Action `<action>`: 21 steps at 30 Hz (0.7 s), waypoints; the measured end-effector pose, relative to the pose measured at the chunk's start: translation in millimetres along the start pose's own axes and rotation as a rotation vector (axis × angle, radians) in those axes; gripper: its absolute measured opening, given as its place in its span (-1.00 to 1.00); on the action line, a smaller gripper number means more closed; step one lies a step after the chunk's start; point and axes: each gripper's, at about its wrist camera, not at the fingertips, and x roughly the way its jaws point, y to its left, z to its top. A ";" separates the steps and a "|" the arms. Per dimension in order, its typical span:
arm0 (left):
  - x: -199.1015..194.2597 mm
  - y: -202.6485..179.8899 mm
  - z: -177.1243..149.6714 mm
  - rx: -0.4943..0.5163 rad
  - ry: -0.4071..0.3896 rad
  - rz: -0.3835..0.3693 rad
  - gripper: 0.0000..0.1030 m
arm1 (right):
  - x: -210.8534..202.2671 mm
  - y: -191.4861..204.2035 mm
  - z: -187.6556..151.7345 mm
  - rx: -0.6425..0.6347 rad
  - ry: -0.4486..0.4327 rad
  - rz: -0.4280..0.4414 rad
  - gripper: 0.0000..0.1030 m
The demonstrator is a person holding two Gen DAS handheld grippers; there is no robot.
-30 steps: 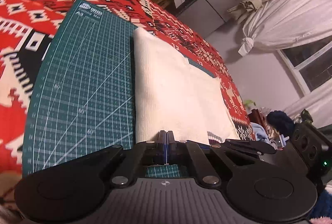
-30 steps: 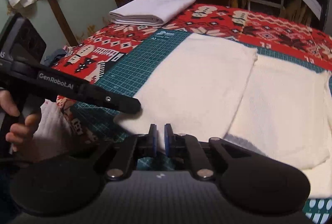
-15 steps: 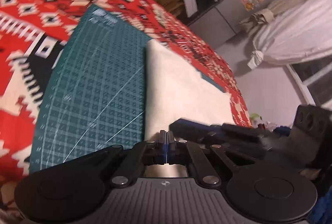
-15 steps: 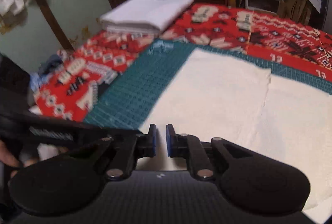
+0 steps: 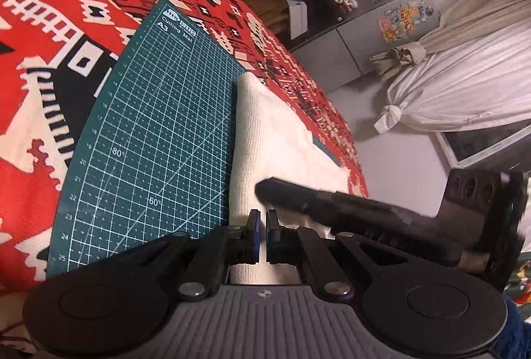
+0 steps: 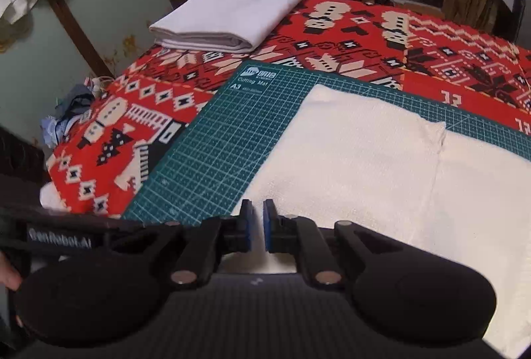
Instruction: Fold clothes
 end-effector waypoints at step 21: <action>2.3 21.0 -5.3 -0.046 -0.012 -0.108 -0.96 | 23.9 -18.5 43.2 0.071 -0.008 -0.072 -0.97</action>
